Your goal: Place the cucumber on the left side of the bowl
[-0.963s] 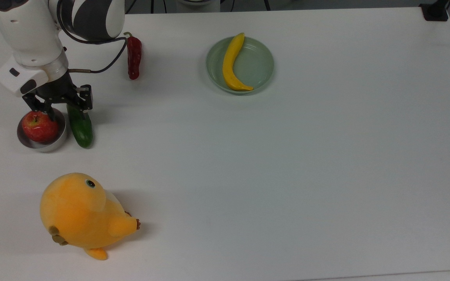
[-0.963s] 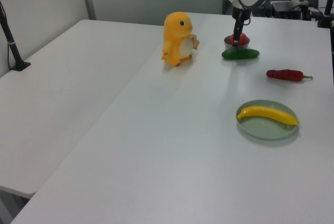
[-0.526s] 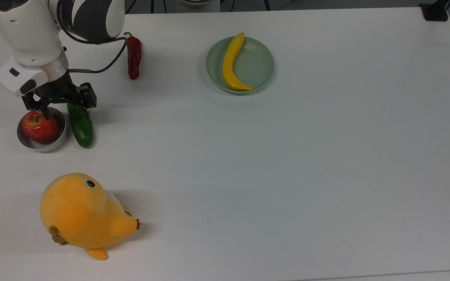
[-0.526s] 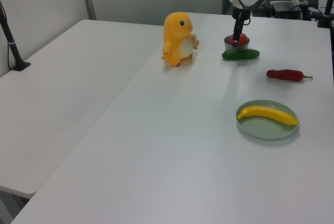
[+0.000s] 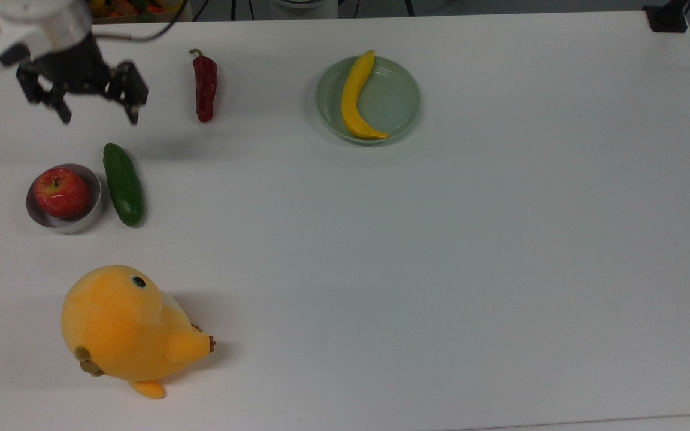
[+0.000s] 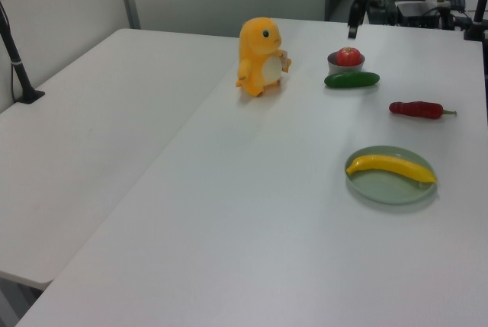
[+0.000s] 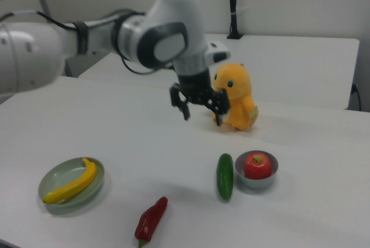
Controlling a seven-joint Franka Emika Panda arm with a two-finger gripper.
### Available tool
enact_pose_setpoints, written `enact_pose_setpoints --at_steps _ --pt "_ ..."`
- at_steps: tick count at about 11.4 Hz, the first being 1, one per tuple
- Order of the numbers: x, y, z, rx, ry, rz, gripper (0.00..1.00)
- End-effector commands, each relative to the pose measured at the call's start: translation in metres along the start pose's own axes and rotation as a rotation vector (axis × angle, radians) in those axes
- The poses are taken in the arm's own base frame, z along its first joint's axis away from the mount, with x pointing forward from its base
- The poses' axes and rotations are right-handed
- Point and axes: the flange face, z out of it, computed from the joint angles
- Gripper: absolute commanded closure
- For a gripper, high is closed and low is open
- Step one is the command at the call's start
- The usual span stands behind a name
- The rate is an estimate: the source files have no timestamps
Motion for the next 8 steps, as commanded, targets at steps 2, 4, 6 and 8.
enact_pose_setpoints --at_steps 2,4,6,8 --pt "-0.038 -0.083 -0.102 0.075 -0.04 0.133 0.0" --pt "-0.057 -0.144 -0.136 0.1 -0.109 0.115 0.0" --pt "-0.067 -0.192 -0.154 0.1 -0.133 0.112 0.0" --pt "-0.076 -0.231 -0.159 0.098 -0.163 0.052 0.0"
